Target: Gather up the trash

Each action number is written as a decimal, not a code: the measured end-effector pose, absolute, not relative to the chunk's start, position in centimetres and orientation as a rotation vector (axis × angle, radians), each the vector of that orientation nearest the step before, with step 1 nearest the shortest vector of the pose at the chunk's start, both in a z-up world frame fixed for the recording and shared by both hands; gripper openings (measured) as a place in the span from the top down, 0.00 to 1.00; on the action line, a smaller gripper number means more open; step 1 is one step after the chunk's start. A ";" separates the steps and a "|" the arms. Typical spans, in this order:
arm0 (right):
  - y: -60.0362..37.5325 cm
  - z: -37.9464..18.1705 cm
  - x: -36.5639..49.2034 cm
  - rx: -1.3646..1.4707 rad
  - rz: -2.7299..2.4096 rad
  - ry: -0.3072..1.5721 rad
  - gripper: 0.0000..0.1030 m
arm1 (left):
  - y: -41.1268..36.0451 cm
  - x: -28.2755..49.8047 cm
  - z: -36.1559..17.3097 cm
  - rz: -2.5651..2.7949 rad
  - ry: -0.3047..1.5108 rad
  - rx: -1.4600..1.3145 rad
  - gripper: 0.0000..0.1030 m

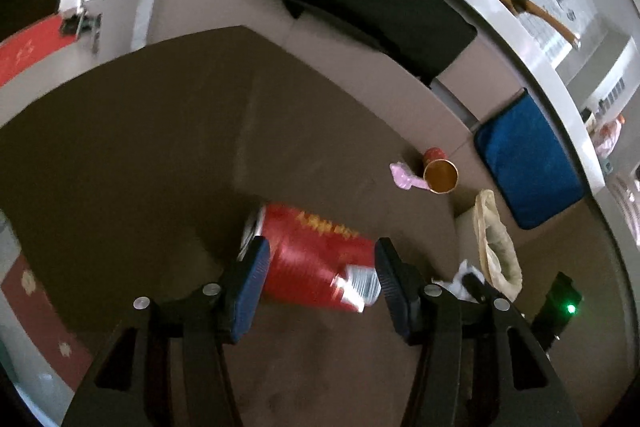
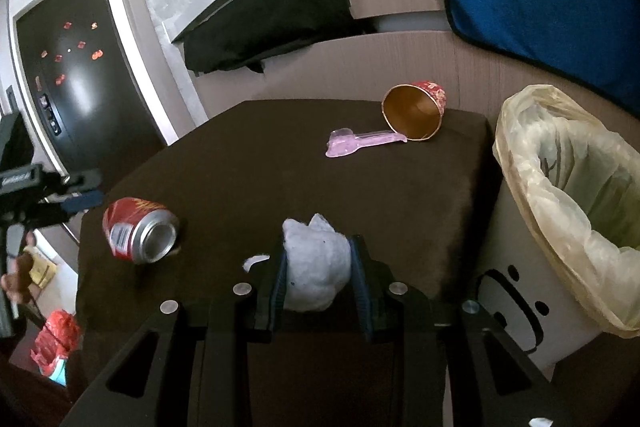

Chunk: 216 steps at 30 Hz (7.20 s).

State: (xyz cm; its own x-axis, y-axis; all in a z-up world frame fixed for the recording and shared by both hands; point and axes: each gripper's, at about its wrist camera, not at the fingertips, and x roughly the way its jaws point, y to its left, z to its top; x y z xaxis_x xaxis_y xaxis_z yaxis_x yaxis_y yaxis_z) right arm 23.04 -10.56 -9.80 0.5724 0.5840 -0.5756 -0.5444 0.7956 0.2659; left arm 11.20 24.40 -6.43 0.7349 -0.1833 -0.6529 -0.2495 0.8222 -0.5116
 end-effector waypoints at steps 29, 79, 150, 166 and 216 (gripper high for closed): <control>-9.6 -10.0 23.3 0.008 0.619 0.696 0.71 | 26.4 24.4 -12.5 0.194 0.861 -0.870 0.43; -31.0 4.8 26.1 0.087 0.187 0.362 0.71 | -9.4 28.2 3.8 -0.341 0.373 0.016 0.48; -24.9 -5.5 32.0 0.146 0.205 0.578 0.40 | 4.2 45.0 -9.7 -0.225 0.870 -0.321 0.41; -14.0 -4.4 33.6 0.032 0.430 0.635 0.40 | 18.5 33.3 -5.9 -0.105 0.728 -0.365 0.51; 1.3 -3.1 32.1 -0.160 0.632 0.653 0.58 | 21.7 19.7 0.1 0.099 0.384 -0.125 0.51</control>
State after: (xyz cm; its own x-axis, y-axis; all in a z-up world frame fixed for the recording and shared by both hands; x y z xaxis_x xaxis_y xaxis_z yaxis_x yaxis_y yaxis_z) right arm 32.09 1.26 -3.10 0.6158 0.4976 -0.6109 -0.5948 0.8021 0.0538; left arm 19.68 21.71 0.13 0.9225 0.0722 -0.3792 -0.1193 0.9876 -0.1023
